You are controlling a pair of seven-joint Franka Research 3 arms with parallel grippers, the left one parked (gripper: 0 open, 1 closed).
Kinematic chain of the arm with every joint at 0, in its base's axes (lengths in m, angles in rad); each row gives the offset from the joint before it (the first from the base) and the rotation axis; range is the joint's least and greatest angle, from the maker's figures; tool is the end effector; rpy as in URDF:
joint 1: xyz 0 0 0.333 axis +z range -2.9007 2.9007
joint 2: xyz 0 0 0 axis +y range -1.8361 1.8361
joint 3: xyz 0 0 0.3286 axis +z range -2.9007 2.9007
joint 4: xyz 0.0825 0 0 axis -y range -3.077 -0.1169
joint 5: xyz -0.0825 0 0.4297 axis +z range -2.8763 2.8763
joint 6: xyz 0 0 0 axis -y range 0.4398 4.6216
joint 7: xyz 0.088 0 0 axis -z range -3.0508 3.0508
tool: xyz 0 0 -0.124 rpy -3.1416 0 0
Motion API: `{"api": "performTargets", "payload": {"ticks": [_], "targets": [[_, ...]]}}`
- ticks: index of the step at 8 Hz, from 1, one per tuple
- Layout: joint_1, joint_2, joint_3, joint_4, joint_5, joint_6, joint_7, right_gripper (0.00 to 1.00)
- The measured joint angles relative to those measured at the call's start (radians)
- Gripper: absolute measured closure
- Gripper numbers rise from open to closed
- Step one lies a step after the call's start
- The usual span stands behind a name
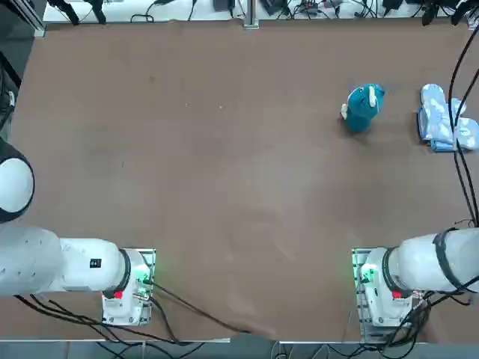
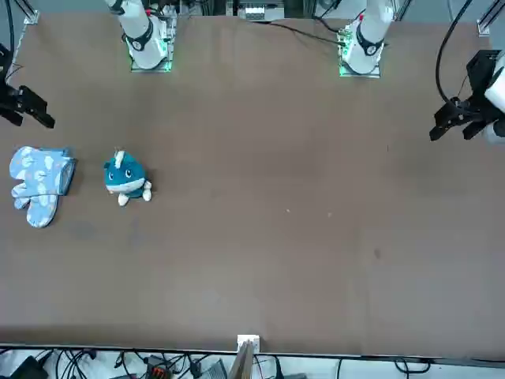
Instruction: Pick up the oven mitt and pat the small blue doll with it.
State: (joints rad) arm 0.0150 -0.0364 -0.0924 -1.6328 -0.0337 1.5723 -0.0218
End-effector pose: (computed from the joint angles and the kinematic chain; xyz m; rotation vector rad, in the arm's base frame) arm 0.5850 -0.0505 0.6097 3.1110 -0.0856 -0.0400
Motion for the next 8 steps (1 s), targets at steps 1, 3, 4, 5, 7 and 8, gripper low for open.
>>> {"api": "performTargets", "payload": {"ticks": [1, 3, 4, 5, 7, 8], "targets": [[0.0, 0.0, 0.0, 0.0, 0.0, 0.0, -0.001, 0.0], [0.0, 0.003, 0.0, 0.001, -0.001, 0.0, -0.003, 0.0], [0.0, 0.011, 0.0, 0.005, -0.011, 0.0, -0.004, 0.0], [0.002, 0.023, 0.002, 0.01, -0.046, 0.0, -0.012, 0.0], [0.017, 0.056, 0.005, -0.001, -0.179, 0.008, -0.049, 0.0], [0.027, 0.068, 0.006, -0.025, -0.221, 0.034, -0.055, 0.0]]}}
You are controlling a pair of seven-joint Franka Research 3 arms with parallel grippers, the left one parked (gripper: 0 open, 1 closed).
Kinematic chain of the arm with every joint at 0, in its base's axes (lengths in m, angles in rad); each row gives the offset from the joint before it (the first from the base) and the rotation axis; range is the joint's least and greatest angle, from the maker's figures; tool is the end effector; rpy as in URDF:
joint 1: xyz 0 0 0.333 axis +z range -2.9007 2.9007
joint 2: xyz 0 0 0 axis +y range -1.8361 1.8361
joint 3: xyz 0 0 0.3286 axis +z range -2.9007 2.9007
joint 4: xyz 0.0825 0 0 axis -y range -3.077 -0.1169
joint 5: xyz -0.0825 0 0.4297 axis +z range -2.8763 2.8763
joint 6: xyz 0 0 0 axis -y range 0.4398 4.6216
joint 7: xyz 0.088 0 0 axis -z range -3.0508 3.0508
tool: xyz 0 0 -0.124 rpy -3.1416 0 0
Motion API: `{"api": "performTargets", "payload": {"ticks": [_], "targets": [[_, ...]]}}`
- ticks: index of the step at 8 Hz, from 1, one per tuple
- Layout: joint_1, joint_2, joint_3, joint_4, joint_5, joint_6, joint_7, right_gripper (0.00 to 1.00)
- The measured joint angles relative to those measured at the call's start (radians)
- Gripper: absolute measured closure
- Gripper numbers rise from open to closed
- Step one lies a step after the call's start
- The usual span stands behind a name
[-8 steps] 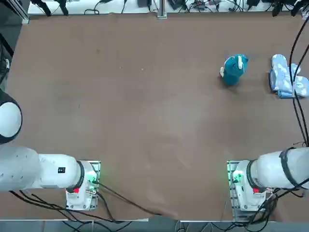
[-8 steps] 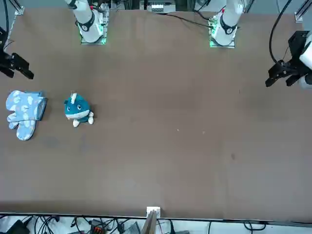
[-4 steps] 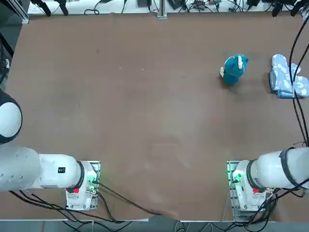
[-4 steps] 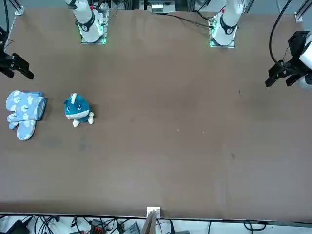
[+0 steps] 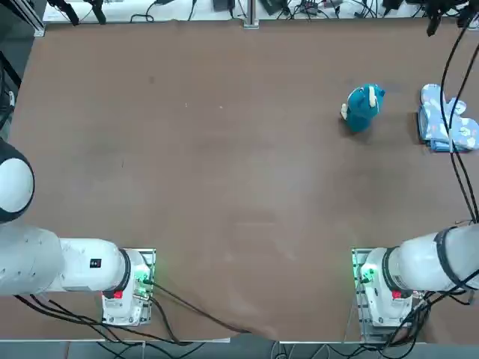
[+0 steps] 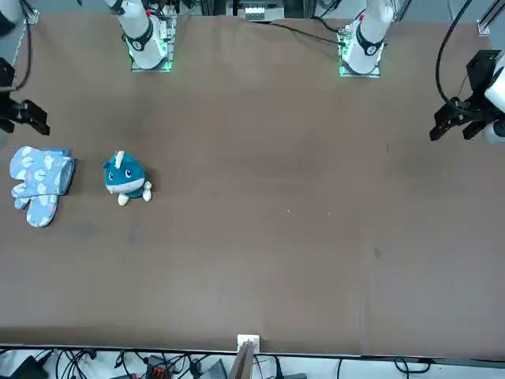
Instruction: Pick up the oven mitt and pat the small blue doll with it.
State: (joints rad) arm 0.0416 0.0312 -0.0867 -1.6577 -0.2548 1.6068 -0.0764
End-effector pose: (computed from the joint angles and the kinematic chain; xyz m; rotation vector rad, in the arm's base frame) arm 0.6051 -0.0571 0.5634 2.8859 0.0735 -0.1409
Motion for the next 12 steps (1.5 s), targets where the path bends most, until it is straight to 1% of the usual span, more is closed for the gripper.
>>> {"api": "performTargets", "payload": {"ticks": [1, 3, 4, 6, 7, 9, 11, 12], "targets": [[0.005, 0.005, 0.0, -0.036, -0.027, 0.036, 0.0, 0.0], [0.004, 0.008, -0.001, -0.134, -0.141, 0.118, 0.003, 0.0], [0.003, 0.01, -0.004, -0.197, -0.18, 0.183, 0.039, 0.01], [-0.003, 0.014, -0.01, -0.325, -0.257, 0.342, 0.172, 0.01], [-0.015, 0.015, -0.012, -0.385, -0.305, 0.425, 0.235, 0.03], [-0.065, 0.027, -0.015, -0.487, -0.346, 0.603, 0.31, 0.06], [-0.121, 0.065, -0.018, -0.532, -0.381, 0.736, 0.353, 0.09], [-0.144, 0.089, -0.018, -0.538, -0.412, 0.767, 0.377, 0.11]]}}
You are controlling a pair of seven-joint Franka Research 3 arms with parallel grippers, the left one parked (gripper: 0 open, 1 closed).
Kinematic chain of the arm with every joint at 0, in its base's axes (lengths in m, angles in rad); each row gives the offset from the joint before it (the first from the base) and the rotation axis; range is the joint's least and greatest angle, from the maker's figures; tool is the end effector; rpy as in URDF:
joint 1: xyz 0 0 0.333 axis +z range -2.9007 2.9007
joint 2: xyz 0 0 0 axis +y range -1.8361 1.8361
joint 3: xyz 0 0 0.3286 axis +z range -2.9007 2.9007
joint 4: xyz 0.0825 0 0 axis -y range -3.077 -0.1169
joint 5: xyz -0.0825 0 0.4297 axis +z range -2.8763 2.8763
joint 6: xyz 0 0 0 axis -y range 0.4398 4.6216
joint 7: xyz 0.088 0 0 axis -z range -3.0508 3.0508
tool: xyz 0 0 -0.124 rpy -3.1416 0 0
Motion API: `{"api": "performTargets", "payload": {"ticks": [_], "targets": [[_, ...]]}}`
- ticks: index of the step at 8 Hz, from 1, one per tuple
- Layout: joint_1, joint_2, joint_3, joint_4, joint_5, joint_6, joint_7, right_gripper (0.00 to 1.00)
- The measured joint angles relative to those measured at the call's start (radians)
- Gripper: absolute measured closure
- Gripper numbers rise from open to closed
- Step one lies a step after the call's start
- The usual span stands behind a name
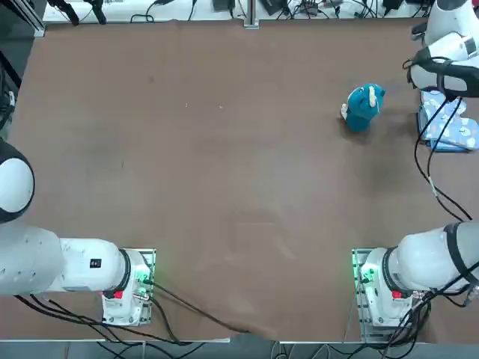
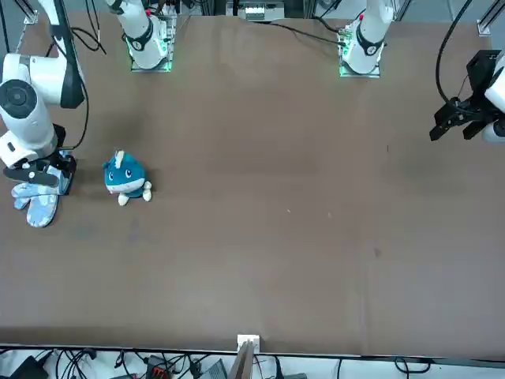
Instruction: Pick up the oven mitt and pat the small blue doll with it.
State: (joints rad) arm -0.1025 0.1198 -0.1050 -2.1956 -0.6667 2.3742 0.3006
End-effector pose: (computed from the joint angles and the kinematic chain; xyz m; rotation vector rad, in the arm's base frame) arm 0.5760 -0.1356 0.3044 2.6577 -0.0416 0.1038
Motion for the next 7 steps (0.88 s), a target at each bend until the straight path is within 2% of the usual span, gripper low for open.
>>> {"api": "performTargets", "payload": {"ticks": [3, 7], "targets": [[-0.058, 0.06, 0.0, -0.006, -0.038, 0.068, 0.02, 0.17], [-0.061, 0.081, 0.001, -0.006, -0.056, 0.075, 0.058, 0.17]]}}
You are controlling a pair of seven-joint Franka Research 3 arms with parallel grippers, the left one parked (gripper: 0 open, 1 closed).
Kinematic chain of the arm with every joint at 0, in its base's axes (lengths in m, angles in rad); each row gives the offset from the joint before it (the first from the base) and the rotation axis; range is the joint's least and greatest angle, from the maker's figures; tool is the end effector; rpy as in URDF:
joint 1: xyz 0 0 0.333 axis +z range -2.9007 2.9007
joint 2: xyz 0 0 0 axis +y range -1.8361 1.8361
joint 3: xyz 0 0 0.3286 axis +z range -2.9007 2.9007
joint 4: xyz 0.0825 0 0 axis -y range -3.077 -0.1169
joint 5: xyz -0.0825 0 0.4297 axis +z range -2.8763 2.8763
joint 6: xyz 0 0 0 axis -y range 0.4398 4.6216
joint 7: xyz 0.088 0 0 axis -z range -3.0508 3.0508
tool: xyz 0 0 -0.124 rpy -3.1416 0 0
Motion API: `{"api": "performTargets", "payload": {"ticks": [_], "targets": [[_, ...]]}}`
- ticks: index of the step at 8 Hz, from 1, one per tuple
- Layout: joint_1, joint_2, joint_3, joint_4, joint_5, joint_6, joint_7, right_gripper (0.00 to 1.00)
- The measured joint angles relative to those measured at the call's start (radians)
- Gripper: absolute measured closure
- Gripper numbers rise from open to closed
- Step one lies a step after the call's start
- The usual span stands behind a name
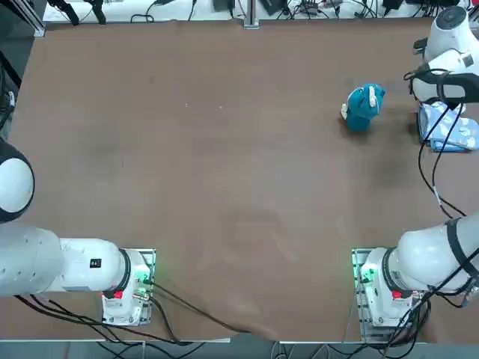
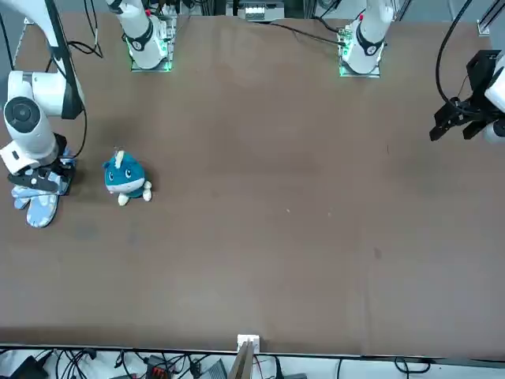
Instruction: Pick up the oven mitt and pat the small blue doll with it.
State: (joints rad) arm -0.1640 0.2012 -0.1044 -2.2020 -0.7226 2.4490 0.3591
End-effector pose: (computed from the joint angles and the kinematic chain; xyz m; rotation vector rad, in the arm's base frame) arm 0.5692 -0.1647 0.2591 2.6528 -0.0902 0.0830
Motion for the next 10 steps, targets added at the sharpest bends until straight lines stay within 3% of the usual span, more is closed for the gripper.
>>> {"api": "performTargets", "payload": {"ticks": [2, 7, 10], "targets": [[0.0, 0.004, 0.0, -0.001, -0.077, 0.0, 0.07, 0.16], [-0.003, 0.046, 0.0, -0.019, -0.453, 0.001, 0.48, 0.17], [-0.003, 0.093, 0.001, -0.037, -0.589, 0.001, 0.589, 0.17]]}}
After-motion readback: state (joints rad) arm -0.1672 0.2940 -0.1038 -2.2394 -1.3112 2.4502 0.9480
